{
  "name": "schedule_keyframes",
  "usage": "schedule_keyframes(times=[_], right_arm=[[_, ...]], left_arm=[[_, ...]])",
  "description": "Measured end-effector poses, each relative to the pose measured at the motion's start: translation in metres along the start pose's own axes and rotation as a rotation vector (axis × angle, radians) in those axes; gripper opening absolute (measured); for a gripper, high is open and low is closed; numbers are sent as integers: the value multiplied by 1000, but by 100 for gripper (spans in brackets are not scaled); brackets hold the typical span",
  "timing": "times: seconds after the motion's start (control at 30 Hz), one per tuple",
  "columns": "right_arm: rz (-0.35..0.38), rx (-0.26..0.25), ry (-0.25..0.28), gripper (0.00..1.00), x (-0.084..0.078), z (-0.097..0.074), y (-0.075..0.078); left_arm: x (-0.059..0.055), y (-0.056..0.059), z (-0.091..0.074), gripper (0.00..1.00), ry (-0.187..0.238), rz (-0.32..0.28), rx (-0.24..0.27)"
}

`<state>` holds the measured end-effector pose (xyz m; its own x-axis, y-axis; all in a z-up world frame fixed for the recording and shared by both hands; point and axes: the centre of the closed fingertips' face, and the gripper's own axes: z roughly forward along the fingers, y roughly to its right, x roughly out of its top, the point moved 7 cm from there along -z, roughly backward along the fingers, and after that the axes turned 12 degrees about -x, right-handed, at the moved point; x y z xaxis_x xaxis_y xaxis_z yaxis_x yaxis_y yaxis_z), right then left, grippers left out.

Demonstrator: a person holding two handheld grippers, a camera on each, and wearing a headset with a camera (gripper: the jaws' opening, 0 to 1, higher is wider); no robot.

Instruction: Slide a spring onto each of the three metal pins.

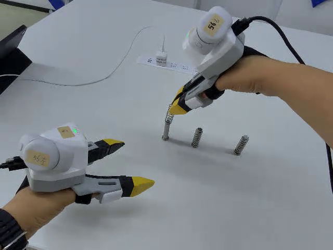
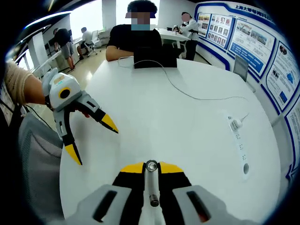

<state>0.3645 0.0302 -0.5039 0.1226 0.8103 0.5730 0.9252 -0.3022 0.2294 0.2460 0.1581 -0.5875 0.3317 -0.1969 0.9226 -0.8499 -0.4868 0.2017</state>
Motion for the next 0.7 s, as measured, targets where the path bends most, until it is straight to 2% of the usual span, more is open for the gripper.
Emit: schedule_keyframes(times=[0.43,0.7], right_arm=[[-10,12,-51,12,-2,13,-2],[-8,9,-81,12,-6,21,-6]], left_arm=[[-3,-3,-2,71,0,-6,2],[-1,0,-1,71,2,-6,2]])
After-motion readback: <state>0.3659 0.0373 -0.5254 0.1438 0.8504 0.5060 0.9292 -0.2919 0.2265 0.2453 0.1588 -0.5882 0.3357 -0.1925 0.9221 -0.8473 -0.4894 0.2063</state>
